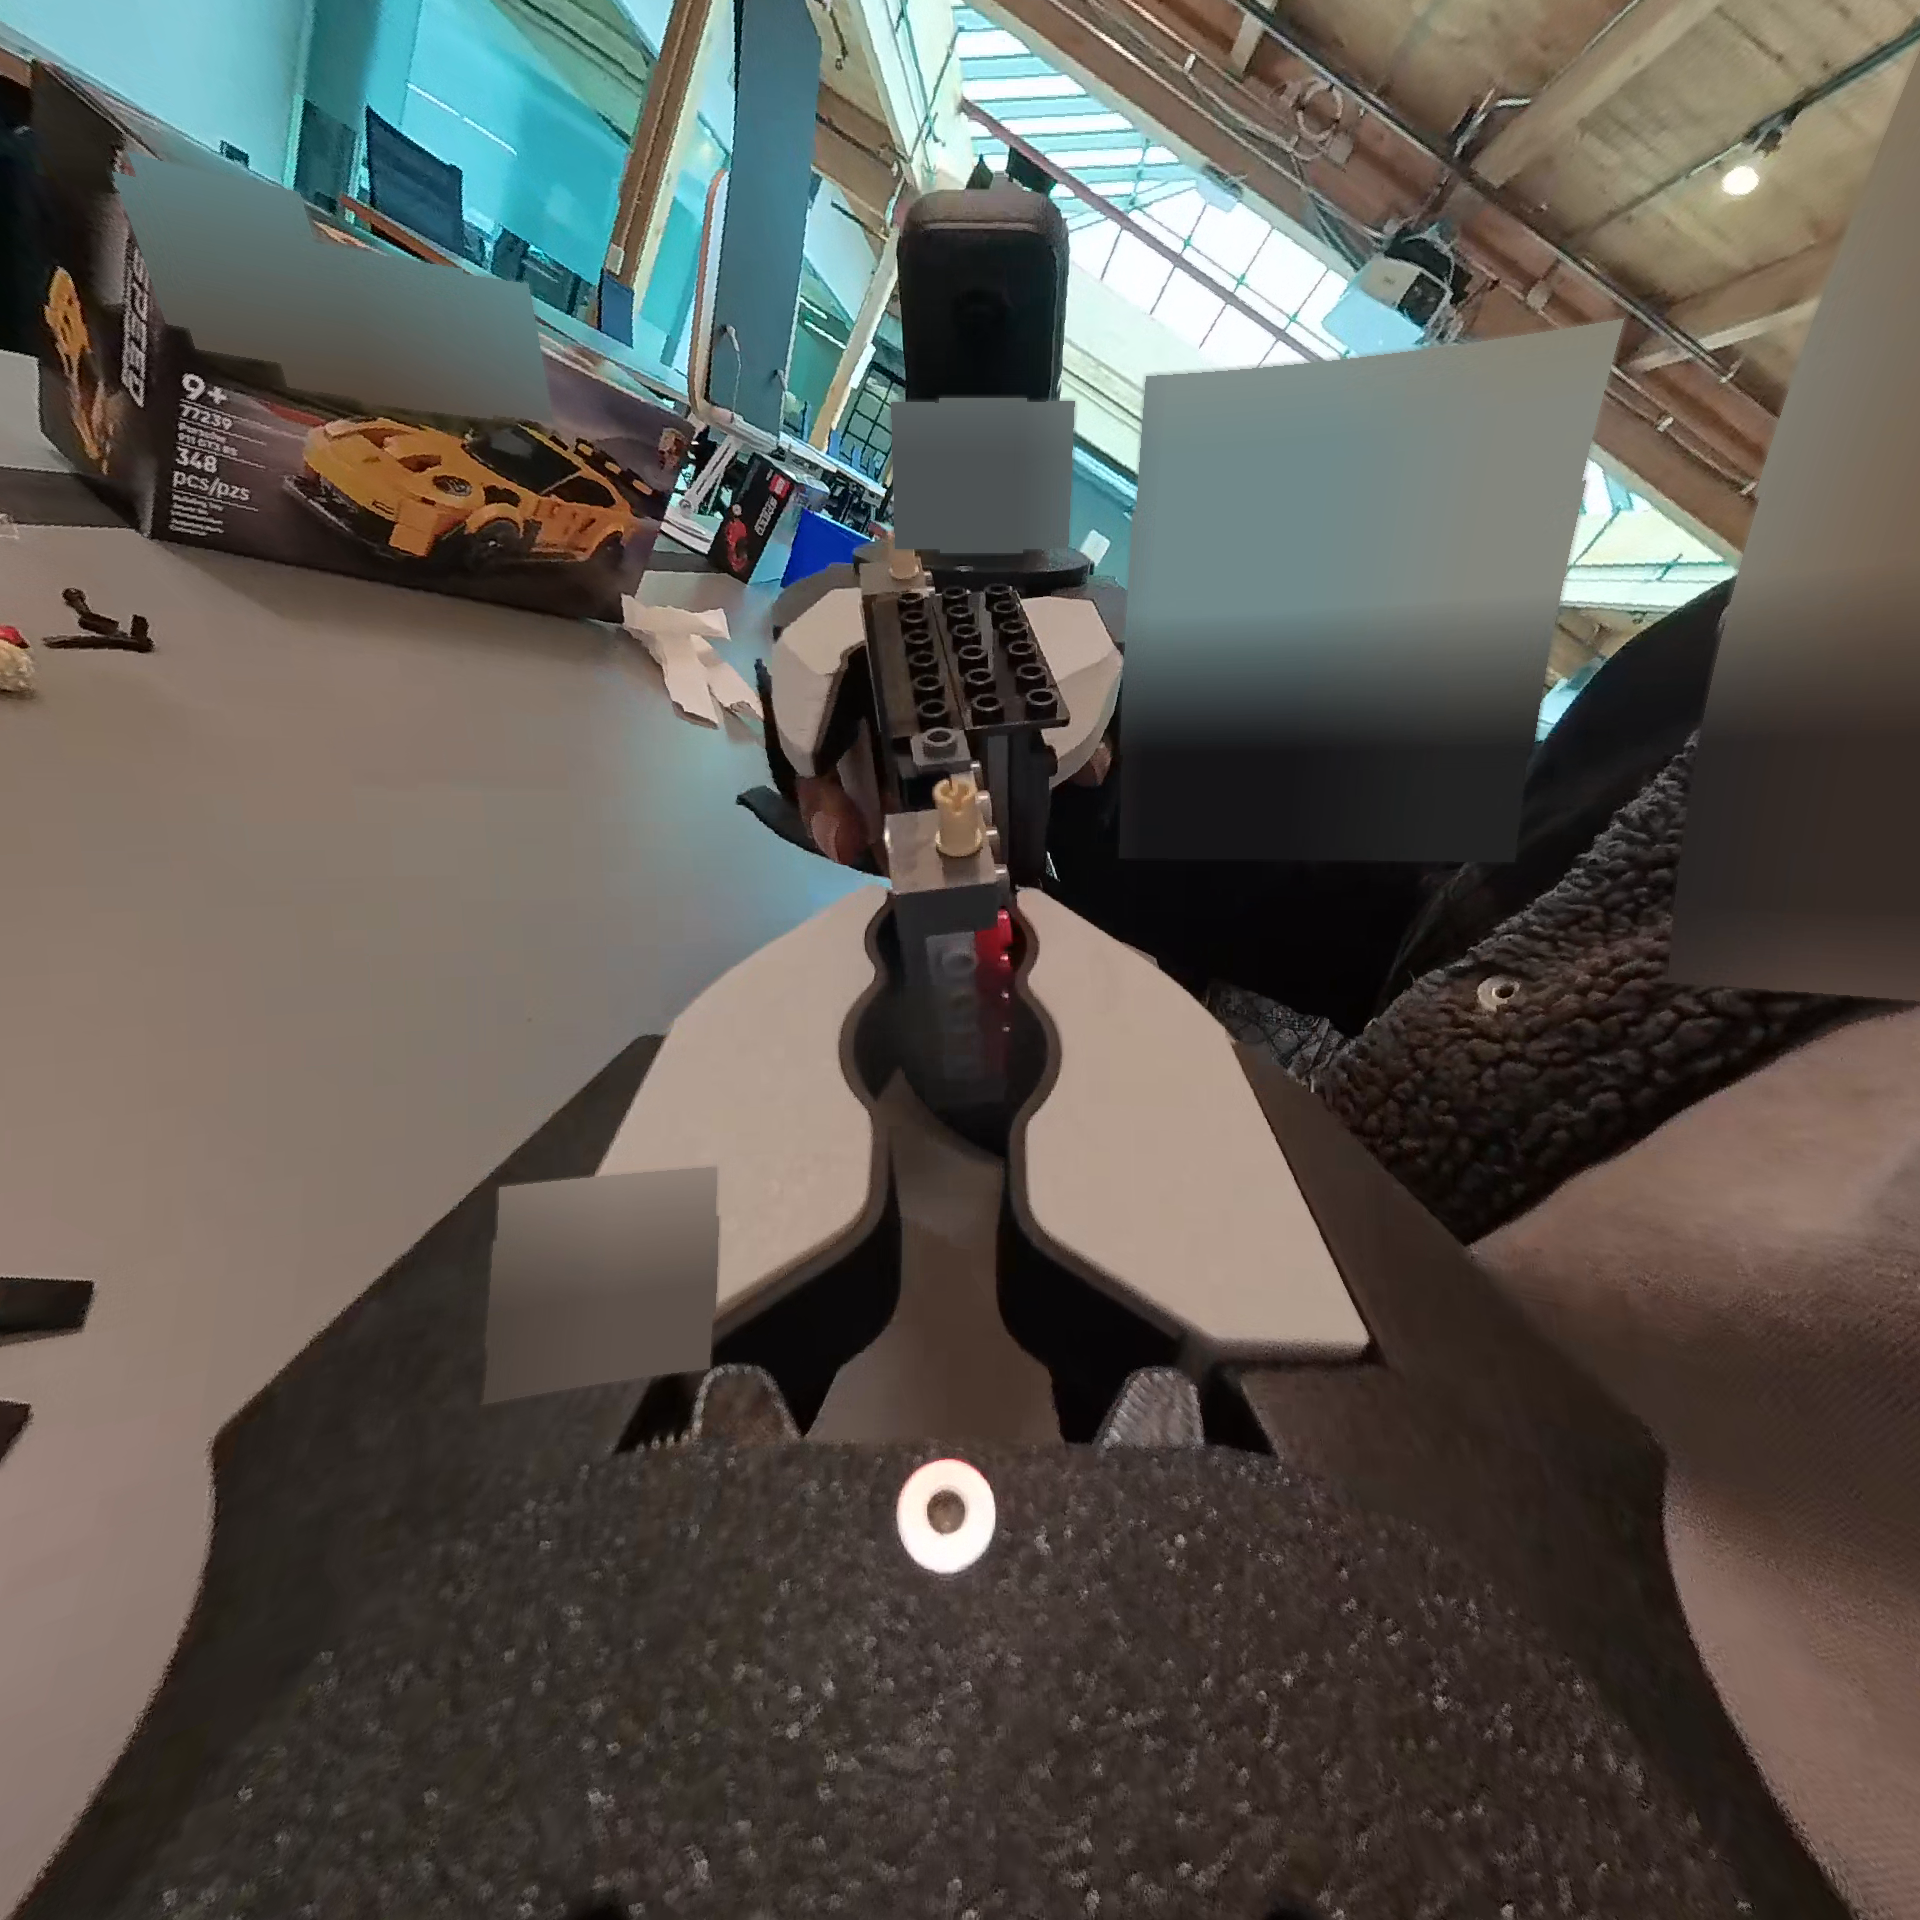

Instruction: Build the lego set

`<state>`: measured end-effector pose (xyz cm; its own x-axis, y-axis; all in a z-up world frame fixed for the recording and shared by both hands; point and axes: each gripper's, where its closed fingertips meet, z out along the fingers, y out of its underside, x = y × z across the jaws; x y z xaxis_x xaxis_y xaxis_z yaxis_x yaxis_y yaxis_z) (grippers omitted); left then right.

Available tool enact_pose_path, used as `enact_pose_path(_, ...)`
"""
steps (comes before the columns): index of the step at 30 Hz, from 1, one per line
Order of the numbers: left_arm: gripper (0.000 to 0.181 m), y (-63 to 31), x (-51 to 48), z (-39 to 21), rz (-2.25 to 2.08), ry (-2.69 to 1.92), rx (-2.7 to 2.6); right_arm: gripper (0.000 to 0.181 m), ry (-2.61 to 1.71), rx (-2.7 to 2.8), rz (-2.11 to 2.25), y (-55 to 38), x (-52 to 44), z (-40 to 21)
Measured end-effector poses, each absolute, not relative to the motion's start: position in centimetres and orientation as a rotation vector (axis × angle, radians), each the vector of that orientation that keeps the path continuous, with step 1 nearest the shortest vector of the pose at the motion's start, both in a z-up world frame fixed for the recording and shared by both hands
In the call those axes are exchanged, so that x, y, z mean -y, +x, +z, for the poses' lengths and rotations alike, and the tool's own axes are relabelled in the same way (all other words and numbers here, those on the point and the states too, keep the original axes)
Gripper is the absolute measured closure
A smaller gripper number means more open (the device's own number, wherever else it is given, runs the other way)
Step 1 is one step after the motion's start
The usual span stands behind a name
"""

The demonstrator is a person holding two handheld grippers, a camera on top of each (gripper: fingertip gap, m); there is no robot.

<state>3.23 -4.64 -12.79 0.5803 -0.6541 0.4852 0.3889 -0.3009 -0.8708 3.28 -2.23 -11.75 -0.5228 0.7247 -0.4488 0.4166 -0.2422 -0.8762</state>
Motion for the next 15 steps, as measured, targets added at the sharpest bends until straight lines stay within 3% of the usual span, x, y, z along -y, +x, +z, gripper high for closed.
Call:
enact_pose_path(11,0.165,3.73,4.84,-13.21,-1.055,-1.599,-0.265,0.142,-1.398,1.710,1.822,4.07,2.57,-12.06)
enact_pose_path(15,0.164,3.50,4.24,-13.35,-1.359,-1.610,-0.050,0.138,-1.583,1.558,1.963,3.63,1.71,-12.24)
